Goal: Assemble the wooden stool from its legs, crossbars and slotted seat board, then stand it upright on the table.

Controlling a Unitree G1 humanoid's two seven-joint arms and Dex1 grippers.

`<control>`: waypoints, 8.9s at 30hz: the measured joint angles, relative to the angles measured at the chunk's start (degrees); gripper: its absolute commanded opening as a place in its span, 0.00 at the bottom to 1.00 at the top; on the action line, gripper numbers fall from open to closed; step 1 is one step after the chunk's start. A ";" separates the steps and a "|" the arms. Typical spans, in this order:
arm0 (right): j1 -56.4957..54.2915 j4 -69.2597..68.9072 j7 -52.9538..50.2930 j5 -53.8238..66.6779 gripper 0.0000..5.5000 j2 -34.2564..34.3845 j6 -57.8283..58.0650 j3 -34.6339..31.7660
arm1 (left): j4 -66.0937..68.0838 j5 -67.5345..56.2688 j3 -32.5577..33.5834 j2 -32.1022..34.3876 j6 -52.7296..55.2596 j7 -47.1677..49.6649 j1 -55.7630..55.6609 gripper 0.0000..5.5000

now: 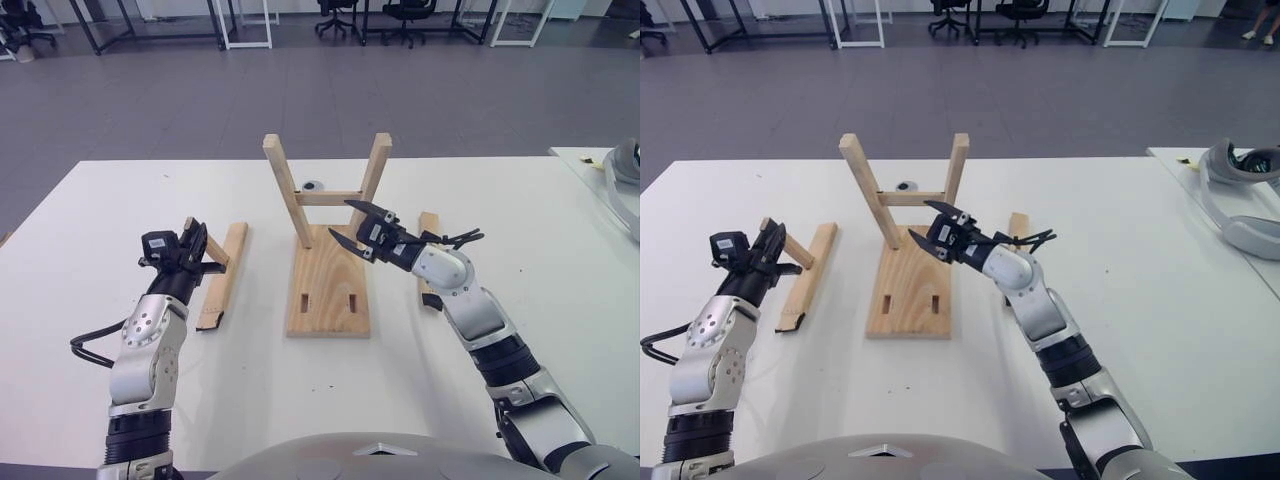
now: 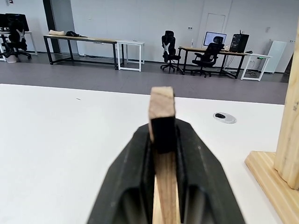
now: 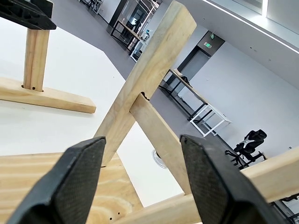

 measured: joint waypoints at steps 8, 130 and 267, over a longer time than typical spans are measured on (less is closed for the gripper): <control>0.00 1.24 -0.12 -0.77 0.54 0.36 -1.05 0.12 | -0.44 0.18 -0.74 1.33 2.47 -0.09 0.02 0.07; 6.71 -26.78 -55.14 96.54 0.19 -4.86 57.51 -37.50 | -1.93 10.12 -4.22 4.86 1.74 -12.50 13.91 0.85; -10.18 -18.11 -14.01 45.66 0.42 0.52 39.31 -23.83 | 10.22 2.71 -31.80 8.92 34.12 -42.88 -35.35 0.54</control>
